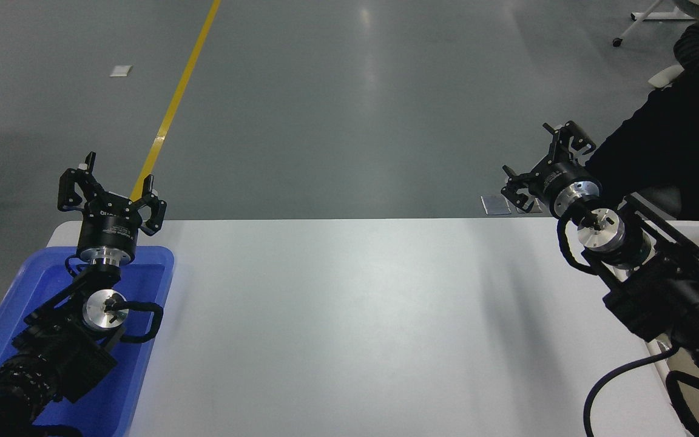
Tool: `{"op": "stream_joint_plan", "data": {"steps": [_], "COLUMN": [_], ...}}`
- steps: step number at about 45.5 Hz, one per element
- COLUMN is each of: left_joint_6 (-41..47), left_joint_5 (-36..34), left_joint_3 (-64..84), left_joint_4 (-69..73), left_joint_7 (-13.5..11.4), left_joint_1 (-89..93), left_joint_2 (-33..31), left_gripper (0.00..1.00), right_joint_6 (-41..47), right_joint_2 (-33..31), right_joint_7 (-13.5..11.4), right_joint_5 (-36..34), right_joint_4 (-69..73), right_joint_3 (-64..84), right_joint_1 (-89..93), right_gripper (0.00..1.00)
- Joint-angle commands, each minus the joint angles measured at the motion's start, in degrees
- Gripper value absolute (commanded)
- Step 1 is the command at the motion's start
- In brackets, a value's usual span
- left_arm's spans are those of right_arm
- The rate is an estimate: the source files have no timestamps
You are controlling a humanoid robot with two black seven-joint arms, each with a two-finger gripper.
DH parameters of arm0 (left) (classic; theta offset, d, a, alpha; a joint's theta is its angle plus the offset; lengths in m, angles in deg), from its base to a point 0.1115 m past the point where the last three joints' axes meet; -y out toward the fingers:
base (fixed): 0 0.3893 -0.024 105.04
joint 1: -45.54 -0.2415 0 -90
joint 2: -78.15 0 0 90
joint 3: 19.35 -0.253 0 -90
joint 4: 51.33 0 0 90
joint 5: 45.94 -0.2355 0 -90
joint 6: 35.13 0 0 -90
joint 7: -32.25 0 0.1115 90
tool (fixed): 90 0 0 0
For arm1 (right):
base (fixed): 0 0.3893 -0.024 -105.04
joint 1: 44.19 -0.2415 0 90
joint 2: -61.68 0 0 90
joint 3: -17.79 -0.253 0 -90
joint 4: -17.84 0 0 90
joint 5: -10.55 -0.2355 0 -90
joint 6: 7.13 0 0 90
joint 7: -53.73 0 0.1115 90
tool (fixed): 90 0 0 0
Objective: Pick up paper ball place in dustbin
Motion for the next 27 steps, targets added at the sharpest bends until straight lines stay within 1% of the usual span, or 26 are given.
{"op": "stream_joint_plan", "data": {"steps": [1,12,27], "left_joint_6": [0.0,0.0,0.0], "left_joint_5": [0.0,0.0,0.0], "left_joint_3": [0.0,0.0,0.0], "left_joint_4": [0.0,0.0,0.0], "left_joint_7": [0.0,0.0,0.0], "left_joint_1": [0.0,0.0,0.0], "left_joint_2": [0.0,0.0,0.0], "left_gripper": [0.99,0.99,0.99], "right_joint_6": [5.1,7.8,8.4], "right_joint_2": [2.0,3.9,3.9], "right_joint_7": [0.3,0.3,0.4], "right_joint_5": [-2.7,-2.8,-2.7], "right_joint_4": [0.0,0.0,0.0], "right_joint_3": [-4.7,-6.9,-7.5], "right_joint_1": [4.7,6.4,7.6], "right_gripper": [1.0,1.0,1.0]}}
